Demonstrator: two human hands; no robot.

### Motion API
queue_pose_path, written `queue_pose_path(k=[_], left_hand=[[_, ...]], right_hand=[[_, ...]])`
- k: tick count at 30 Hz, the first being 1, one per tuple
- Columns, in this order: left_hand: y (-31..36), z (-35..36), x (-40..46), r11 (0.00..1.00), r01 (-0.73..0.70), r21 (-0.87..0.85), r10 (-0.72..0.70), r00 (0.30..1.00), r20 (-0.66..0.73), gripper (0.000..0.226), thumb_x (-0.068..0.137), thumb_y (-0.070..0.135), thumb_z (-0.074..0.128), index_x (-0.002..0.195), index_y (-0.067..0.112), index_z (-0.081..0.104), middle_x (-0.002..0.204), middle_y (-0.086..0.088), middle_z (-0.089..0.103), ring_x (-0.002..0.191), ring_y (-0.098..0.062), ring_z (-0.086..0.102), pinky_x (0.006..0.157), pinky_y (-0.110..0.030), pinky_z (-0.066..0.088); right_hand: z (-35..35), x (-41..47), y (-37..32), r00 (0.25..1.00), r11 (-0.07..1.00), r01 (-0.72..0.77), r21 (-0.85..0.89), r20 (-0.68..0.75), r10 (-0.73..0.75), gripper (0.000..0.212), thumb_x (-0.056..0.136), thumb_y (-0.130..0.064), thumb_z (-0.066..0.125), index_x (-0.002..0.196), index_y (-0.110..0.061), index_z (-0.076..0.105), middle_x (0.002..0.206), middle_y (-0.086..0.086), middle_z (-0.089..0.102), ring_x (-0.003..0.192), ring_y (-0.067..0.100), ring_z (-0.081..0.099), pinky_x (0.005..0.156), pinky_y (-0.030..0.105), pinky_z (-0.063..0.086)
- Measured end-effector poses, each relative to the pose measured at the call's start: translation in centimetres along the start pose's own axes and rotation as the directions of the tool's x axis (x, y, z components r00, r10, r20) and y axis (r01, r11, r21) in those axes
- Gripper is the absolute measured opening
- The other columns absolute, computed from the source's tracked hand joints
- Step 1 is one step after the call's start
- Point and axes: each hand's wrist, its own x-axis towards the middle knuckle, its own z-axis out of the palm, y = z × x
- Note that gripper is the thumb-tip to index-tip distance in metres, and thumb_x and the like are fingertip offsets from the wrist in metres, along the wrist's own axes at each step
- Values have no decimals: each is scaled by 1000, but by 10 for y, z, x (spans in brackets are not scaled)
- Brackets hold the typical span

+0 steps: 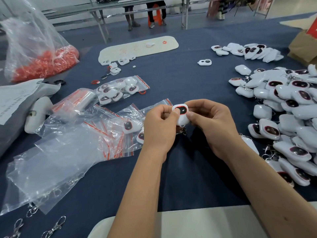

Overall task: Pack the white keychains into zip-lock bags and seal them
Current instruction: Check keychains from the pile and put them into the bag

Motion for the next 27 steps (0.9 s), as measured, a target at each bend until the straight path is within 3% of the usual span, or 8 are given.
queue_pose_path(k=[3, 7, 12, 17, 20, 23, 27], left_hand=[[0, 0, -1, 1000, -24, 2, 24, 1000, -20, 13, 98, 14, 66, 93, 3, 72, 88, -21, 73, 70, -19, 66, 60, -27, 57], [2, 3, -3, 997, -73, 23, 72, 997, 30, 11, 99, 15, 66, 98, 6, 72, 90, -12, 76, 86, -28, 74, 77, -43, 64], [2, 3, -4, 994, -96, 58, 90, 992, 92, 7, 99, 13, 66, 96, 10, 71, 89, -11, 76, 87, -30, 74, 84, -53, 61], [1, 3, -4, 991, -117, 60, 111, 990, 91, 7, 98, 14, 67, 93, 14, 72, 85, -9, 76, 84, -29, 74, 82, -54, 61], [0, 3, -2, 991, -123, 59, 118, 989, 88, 6, 97, 17, 69, 94, 14, 73, 88, -9, 73, 89, -30, 72, 80, -54, 62], [0, 2, -2, 990, -134, 46, 130, 989, 72, 6, 96, 18, 71, 92, 15, 74, 89, -7, 73, 89, -29, 71, 77, -53, 63], [0, 2, -2, 991, -130, 44, 127, 989, 70, 6, 96, 16, 71, 93, 12, 74, 84, -9, 72, 85, -31, 72, 75, -52, 63]], right_hand=[[0, -1, 0, 1000, 1000, -13, 13, 20, 12, 16, 97, -3, 68, 107, -11, 78, 100, 8, 80, 93, 22, 77, 84, 33, 58], [2, -1, 0, 1000, 1000, -18, -13, 1, 18, 12, 98, -14, 70, 103, -16, 80, 96, 7, 80, 88, 24, 76, 83, 40, 61], [0, 0, 0, 999, 997, 19, -76, -28, -21, 14, 95, -7, 71, 95, -18, 80, 87, 3, 80, 81, 17, 77, 73, 25, 58], [-1, 1, -1, 1000, 998, 1, -63, -18, -2, 12, 95, -9, 71, 96, -17, 80, 88, 6, 80, 83, 23, 77, 75, 30, 61], [-1, 0, -1, 999, 996, 18, -89, -29, -21, 13, 95, -8, 71, 95, -18, 80, 86, 3, 80, 80, 18, 77, 71, 25, 59], [-1, 0, -1, 1000, 998, 7, -62, -17, -8, 12, 96, -8, 70, 97, -16, 80, 89, 6, 80, 83, 21, 76, 77, 33, 61], [-1, 1, -1, 1000, 997, 13, -73, -27, -15, 12, 96, -8, 70, 96, -16, 80, 87, 4, 80, 80, 18, 76, 73, 29, 59]])
